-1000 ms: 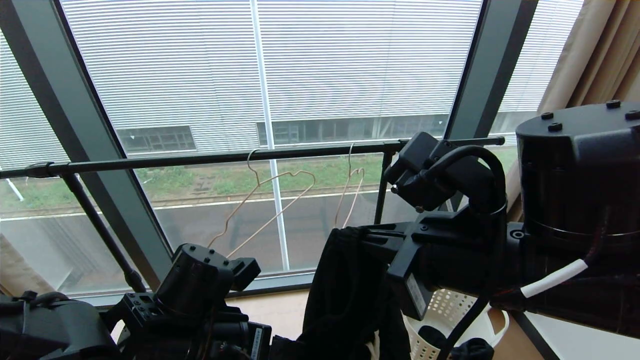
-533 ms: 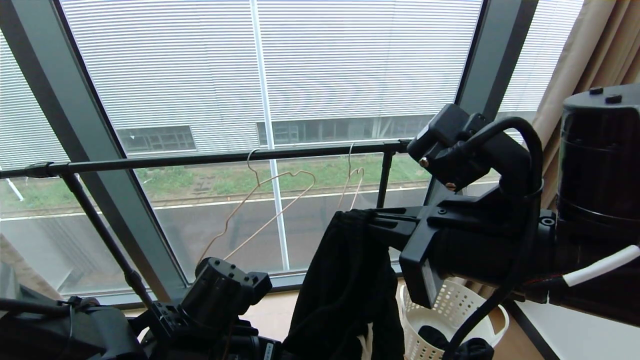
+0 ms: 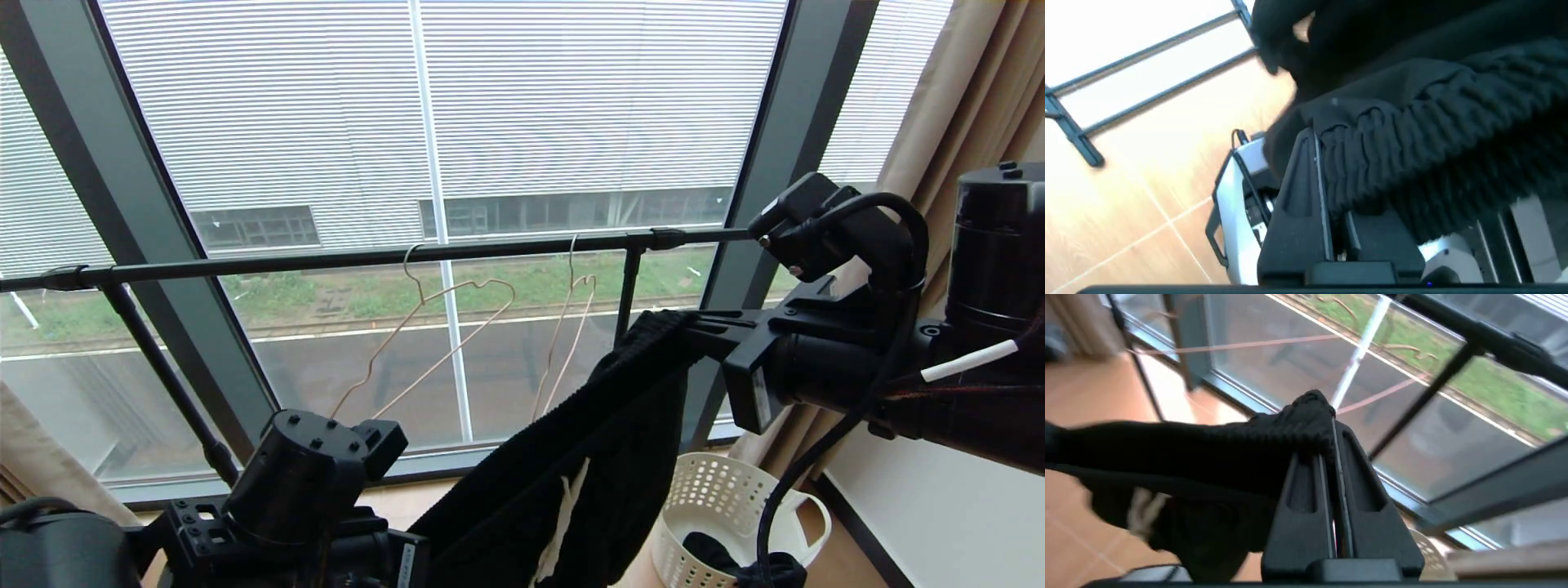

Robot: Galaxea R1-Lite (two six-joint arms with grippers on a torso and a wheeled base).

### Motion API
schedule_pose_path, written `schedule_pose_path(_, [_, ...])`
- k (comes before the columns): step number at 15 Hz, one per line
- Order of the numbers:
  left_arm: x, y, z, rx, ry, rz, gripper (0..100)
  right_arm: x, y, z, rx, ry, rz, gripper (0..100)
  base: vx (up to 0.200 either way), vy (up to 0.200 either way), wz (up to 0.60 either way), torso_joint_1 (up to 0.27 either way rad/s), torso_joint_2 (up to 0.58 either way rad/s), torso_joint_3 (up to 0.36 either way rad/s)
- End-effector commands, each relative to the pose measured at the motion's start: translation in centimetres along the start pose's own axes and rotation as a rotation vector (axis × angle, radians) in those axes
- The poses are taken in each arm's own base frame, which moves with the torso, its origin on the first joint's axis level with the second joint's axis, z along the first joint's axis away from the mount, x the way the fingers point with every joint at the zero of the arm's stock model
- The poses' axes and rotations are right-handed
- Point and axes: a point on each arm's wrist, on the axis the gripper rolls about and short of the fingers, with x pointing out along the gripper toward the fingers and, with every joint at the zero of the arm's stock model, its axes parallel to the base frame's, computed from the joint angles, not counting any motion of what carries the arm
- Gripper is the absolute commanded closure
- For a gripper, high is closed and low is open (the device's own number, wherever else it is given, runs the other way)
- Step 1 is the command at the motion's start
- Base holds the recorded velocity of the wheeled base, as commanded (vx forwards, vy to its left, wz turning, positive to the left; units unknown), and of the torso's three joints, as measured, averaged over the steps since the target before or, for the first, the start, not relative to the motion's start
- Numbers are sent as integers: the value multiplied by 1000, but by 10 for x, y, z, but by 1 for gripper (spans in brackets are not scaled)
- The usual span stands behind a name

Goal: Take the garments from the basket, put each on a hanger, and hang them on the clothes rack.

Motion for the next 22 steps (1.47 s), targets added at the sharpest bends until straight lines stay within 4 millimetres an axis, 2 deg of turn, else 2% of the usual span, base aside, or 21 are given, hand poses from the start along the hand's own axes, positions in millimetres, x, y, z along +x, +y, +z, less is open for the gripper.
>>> schedule_pose_path(1, [-26,2,5,-5,-73,17,100,7,-7,-5,-5,34,-48,100,0,0,0,0,0,0])
schedule_pose_path(3, [-34,8,12,25,-59,61,100,20,-6,-19,-25,138,-138,100,0,0,0,0,0,0])
schedule_pose_path(4, [-42,10,23,38,-61,83,100,31,-4,-32,-61,272,-233,100,0,0,0,0,0,0])
schedule_pose_path(6, [-51,8,41,50,-61,111,100,40,-1,-42,-55,375,-222,100,0,0,0,0,0,0])
schedule_pose_path(9, [-52,5,58,94,-58,133,100,46,1,-32,19,387,-207,100,0,0,0,0,0,0])
schedule_pose_path(12, [-47,4,63,104,-56,139,100,44,3,-18,135,377,-76,100,0,0,0,0,0,0])
schedule_pose_path(17, [-51,8,71,86,-91,147,100,39,2,-16,153,389,-88,100,0,0,0,0,0,0])
schedule_pose_path(22, [-44,5,109,71,-163,147,100,25,-2,-15,143,404,-98,100,0,0,0,0,0,0])
